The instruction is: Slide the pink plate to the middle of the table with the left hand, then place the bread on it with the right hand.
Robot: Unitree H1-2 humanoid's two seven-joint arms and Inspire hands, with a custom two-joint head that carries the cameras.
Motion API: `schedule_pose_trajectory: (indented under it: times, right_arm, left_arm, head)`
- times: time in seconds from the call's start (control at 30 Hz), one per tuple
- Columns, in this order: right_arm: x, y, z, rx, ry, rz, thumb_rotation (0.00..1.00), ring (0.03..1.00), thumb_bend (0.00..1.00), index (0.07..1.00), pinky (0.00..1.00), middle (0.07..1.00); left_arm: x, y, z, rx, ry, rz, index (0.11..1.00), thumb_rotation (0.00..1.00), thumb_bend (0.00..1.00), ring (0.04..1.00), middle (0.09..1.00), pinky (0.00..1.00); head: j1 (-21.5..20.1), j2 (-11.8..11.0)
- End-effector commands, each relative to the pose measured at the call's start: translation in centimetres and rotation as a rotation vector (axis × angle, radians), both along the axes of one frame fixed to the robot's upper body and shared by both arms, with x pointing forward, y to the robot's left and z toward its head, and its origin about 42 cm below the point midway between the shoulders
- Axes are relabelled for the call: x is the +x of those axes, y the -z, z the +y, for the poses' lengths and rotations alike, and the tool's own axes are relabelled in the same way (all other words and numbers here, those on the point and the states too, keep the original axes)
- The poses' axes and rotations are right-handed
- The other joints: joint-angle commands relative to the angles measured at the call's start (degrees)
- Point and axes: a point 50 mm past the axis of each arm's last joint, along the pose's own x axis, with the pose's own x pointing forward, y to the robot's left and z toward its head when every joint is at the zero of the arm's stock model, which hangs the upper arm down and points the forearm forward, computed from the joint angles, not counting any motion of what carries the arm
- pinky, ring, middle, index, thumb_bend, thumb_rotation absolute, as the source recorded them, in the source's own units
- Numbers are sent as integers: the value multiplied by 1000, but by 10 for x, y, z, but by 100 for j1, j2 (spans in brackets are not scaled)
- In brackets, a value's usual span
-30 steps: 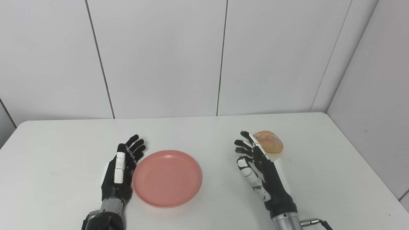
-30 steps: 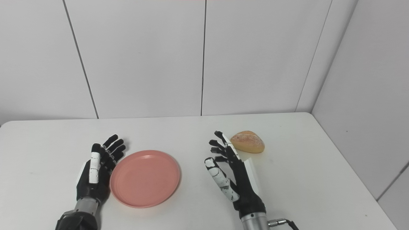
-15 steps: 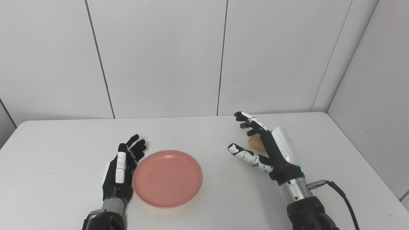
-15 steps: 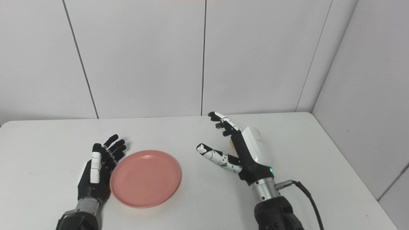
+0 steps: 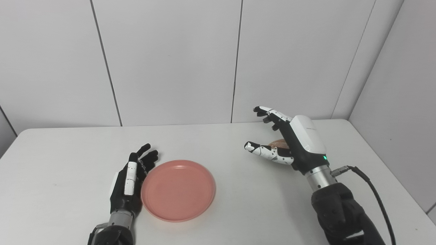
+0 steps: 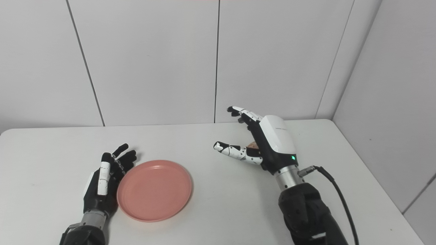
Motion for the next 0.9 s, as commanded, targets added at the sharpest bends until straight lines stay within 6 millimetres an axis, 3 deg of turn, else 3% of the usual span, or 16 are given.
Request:
schedule_pose_trajectory:
  times: [0.0, 0.23, 0.37, 0.63, 0.87]
  right_arm:
    - [8, -25, -6, -42, -1, -94, 938, 761, 821, 829, 663, 800]
    - [23, -27, -14, -106, 48, -91, 940, 802, 816, 838, 831, 810]
    - [36, -27, -18, -137, 54, -62, 904, 791, 799, 837, 766, 804]
    - [70, -23, -26, -236, 94, -18, 855, 785, 814, 826, 783, 798]
    - [96, -17, -38, -270, 146, 34, 908, 785, 858, 820, 730, 802]
  left_arm:
    - [-10, 16, -7, -14, 8, 54, 781, 842, 834, 812, 770, 905]
    - [-14, 14, -11, -4, 8, 49, 779, 855, 810, 803, 766, 908]
    - [-14, 15, -9, 12, 3, 52, 777, 852, 819, 804, 764, 893]
    - [-15, 13, -7, 7, 6, 51, 787, 839, 815, 804, 760, 889]
    - [-15, 15, -5, 0, 7, 55, 784, 839, 807, 812, 763, 907]
  head:
    - [27, 12]
    - [42, 9]
    - [31, -14]
    - [5, 8]
    - [-23, -19]
